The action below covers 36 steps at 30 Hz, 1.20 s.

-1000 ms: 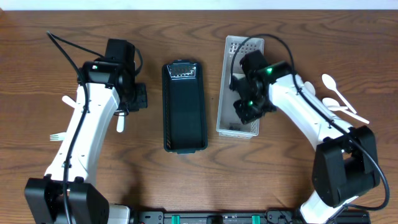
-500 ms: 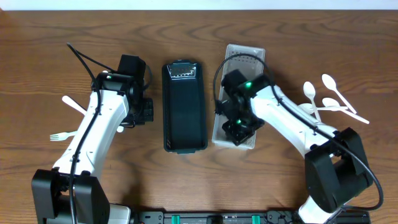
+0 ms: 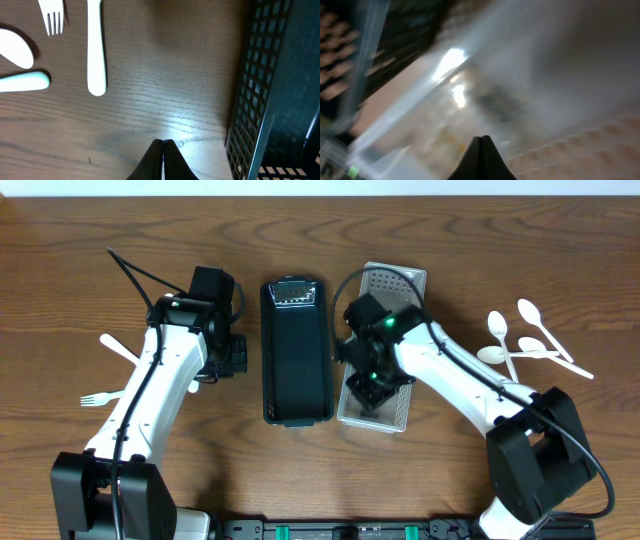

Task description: Pack container

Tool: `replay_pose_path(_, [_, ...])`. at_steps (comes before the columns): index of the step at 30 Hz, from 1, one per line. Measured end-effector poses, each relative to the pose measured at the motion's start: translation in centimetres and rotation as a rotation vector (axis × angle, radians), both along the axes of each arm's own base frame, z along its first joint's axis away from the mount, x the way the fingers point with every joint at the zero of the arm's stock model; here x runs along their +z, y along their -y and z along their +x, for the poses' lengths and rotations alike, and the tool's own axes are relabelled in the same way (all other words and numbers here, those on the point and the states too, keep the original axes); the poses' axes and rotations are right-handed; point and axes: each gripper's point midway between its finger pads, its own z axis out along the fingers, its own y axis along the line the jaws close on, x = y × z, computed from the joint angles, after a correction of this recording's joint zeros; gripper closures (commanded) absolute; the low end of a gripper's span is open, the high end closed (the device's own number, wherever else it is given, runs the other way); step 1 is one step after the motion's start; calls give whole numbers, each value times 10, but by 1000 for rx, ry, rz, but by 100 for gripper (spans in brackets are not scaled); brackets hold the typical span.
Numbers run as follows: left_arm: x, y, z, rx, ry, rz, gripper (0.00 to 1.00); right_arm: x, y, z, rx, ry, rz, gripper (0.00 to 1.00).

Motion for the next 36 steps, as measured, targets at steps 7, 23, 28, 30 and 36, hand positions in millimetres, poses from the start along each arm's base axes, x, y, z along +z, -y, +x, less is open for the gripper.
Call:
replay_pose_path(7, [0,0,2,0,7,-1,94,37,66,100,-342,275,-120,99])
replay_pose_path(23, [1,1,4,0,18,-3,94,5,145,158,-639,263,-95,99])
replay_pose_path(28, [1,1,6,0,24,-4,94,-32,120,155,-579,153,-5,99])
replay_pose_path(30, [1,1,6,0,24,-4,94,-34,109,157,-549,143,48,99])
replay_pose_path(36, [1,1,6,0,26,-4,94,-28,90,162,-494,143,164,99])
